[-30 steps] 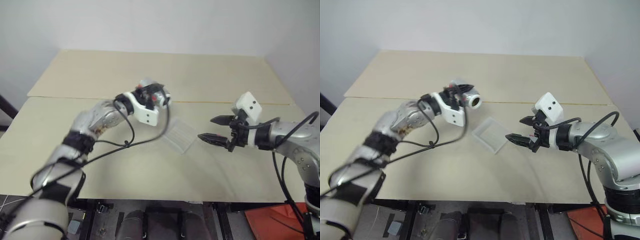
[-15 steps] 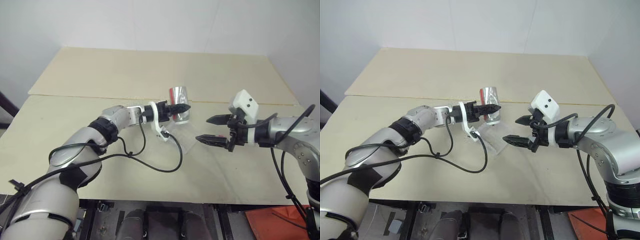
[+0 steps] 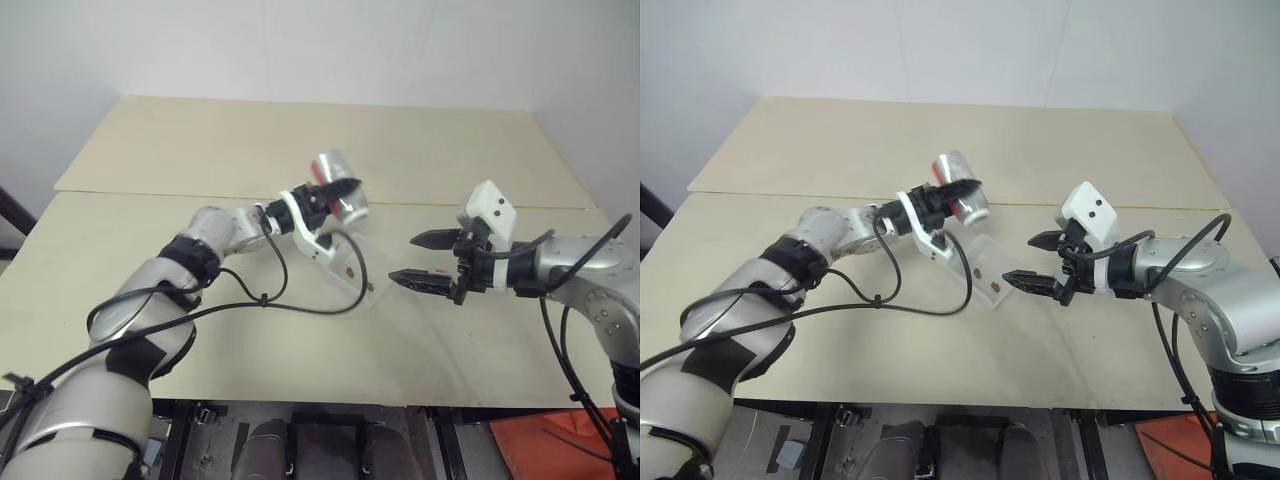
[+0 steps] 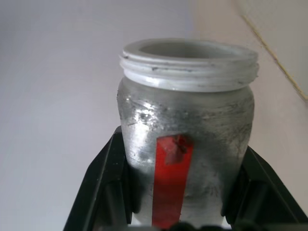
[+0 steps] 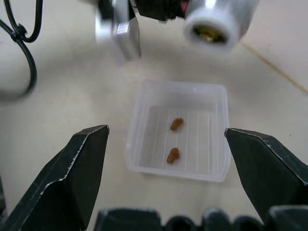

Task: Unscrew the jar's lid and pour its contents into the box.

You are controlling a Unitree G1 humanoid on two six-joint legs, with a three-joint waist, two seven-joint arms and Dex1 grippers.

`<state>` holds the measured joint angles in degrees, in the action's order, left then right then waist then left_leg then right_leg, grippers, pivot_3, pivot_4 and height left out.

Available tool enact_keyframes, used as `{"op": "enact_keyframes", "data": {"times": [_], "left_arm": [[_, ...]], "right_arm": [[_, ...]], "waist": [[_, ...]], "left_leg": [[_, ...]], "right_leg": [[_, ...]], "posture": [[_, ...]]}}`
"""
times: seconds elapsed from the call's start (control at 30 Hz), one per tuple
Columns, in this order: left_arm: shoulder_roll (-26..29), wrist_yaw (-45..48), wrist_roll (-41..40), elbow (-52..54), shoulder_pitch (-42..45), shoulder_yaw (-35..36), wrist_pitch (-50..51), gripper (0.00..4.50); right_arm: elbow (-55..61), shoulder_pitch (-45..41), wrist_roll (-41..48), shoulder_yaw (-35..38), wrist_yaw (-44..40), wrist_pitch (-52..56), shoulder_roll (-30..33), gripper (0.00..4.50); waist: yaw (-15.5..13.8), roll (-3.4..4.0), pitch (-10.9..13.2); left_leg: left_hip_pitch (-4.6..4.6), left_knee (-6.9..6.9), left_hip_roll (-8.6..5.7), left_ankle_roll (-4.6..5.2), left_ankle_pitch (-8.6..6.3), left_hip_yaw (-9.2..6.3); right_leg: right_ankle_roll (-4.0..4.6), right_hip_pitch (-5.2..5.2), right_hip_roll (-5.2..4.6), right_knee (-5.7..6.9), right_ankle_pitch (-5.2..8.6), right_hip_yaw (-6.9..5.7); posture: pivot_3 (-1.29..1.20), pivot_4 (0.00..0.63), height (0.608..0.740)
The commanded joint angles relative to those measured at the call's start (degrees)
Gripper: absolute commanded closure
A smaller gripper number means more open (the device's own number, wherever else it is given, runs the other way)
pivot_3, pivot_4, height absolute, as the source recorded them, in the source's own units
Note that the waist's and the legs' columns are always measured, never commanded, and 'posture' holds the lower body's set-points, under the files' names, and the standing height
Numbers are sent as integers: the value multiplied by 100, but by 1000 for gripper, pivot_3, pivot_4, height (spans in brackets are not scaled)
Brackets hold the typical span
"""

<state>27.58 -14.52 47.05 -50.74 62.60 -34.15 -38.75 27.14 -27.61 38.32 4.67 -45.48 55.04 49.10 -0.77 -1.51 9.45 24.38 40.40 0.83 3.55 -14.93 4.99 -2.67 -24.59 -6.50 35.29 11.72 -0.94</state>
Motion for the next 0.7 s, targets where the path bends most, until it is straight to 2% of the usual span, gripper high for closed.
{"op": "enact_keyframes", "data": {"times": [0.03,0.07,0.13,0.27,0.5,0.7], "left_arm": [[-221,2478,-2985,923,-750,1377,1000,2587],[-292,3165,-3888,1417,-1069,1745,1581,2587],[-363,3951,-4955,2226,-1512,2262,2602,2587],[-407,4559,-6349,3410,-2147,3046,4424,2587],[-583,4765,-6687,3970,-2977,3434,5005,2587],[-950,4716,-6486,3598,-3287,3600,4273,2587]], "right_arm": [[80,74,-120,304,-55,-624,-57,32],[46,105,-156,298,-92,-740,-65,32],[-12,146,-221,277,-144,-900,-61,32],[-87,195,-263,263,-199,-1067,-38,32],[-63,257,-255,312,-207,-1095,-22,32],[52,346,-211,374,-179,-1038,26,32]], "waist": [[21,0,0],[30,0,0],[49,0,0],[69,0,0],[45,1,0],[13,0,0]], "left_leg": [[1,4,0,-2,1,1],[-1,7,0,-3,2,2],[0,17,5,-3,2,0],[-7,36,2,0,0,-7],[-50,38,-2,36,-21,-11],[-58,39,-1,29,-17,-12]], "right_leg": [[0,-2,0,4,0,-1],[0,-1,-1,8,0,1],[0,0,1,13,0,1],[-2,9,6,35,2,5],[0,41,7,48,1,12],[8,38,8,48,0,15]], "posture": [[0,150,740],[0,150,740],[0,150,740],[0,150,740],[0,150,740],[0,150,740]]}}
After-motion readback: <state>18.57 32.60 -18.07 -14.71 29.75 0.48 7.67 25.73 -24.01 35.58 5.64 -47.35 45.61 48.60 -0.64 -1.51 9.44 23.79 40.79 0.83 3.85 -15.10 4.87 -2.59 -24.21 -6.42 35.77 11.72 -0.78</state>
